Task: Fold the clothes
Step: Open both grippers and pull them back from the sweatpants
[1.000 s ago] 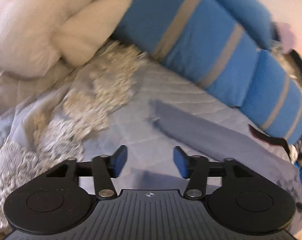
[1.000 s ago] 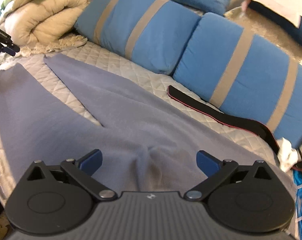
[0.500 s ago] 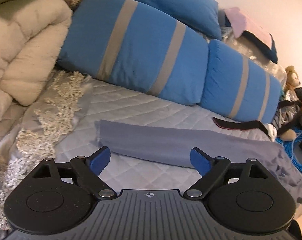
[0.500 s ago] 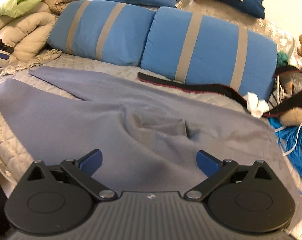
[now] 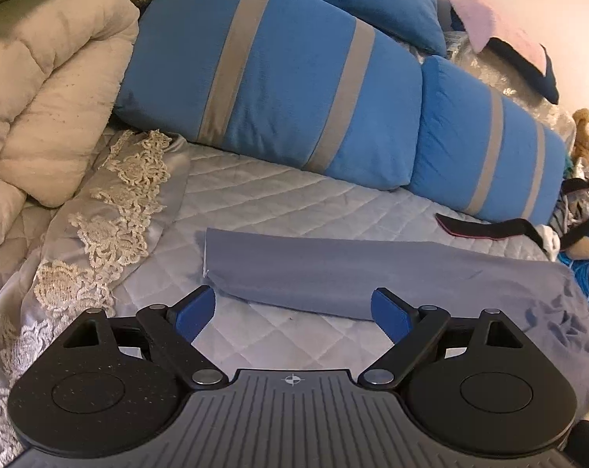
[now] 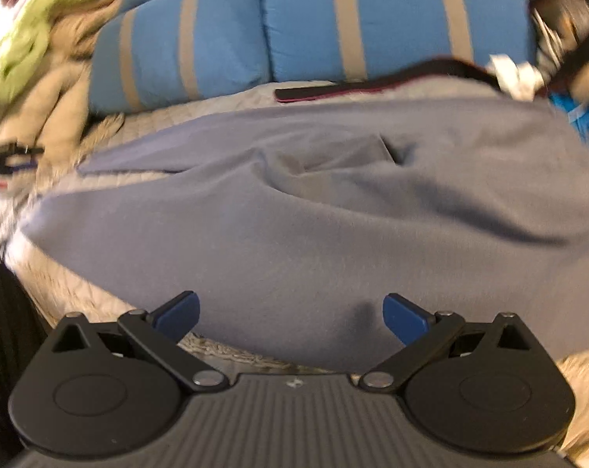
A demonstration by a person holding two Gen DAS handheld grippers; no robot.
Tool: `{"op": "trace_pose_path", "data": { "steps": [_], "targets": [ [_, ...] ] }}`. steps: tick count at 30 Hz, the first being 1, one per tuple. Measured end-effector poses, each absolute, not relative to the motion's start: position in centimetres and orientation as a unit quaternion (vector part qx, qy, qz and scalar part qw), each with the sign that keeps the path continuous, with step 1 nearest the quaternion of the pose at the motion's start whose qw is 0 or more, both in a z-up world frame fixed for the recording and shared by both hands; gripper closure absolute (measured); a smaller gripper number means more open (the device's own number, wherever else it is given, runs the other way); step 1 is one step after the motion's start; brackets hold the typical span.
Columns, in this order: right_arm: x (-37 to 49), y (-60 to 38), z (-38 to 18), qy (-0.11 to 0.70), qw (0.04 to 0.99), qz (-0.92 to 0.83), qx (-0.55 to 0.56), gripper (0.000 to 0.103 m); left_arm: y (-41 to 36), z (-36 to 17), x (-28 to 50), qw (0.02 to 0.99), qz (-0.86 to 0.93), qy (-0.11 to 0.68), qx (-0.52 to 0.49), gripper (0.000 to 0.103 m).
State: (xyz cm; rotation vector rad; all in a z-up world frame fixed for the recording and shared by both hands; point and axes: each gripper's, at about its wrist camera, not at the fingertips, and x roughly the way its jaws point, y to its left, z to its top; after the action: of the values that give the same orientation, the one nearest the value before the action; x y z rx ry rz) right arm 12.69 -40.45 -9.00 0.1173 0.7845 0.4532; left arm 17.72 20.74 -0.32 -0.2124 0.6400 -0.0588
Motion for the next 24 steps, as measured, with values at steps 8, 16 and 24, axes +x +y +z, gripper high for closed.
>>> {"op": "trace_pose_path", "data": {
  "steps": [8, 16, 24],
  "targets": [
    [12.3, -39.0, -8.9, 0.376, 0.898, 0.227, 0.03, 0.0, 21.9, -0.5, 20.3, 0.951, -0.016, 0.307, -0.039, 0.015],
    [11.9, -37.5, -7.7, 0.359, 0.892, 0.275, 0.03, 0.0, 23.3, -1.0, 26.2, 0.941, -0.082, 0.327, 0.017, 0.015],
    [12.7, -36.5, -7.0, 0.354, 0.885, 0.3, 0.033, 0.0, 21.1, -2.8, 32.9, 0.9, -0.18, 0.375, 0.133, 0.016]
  ]
}}
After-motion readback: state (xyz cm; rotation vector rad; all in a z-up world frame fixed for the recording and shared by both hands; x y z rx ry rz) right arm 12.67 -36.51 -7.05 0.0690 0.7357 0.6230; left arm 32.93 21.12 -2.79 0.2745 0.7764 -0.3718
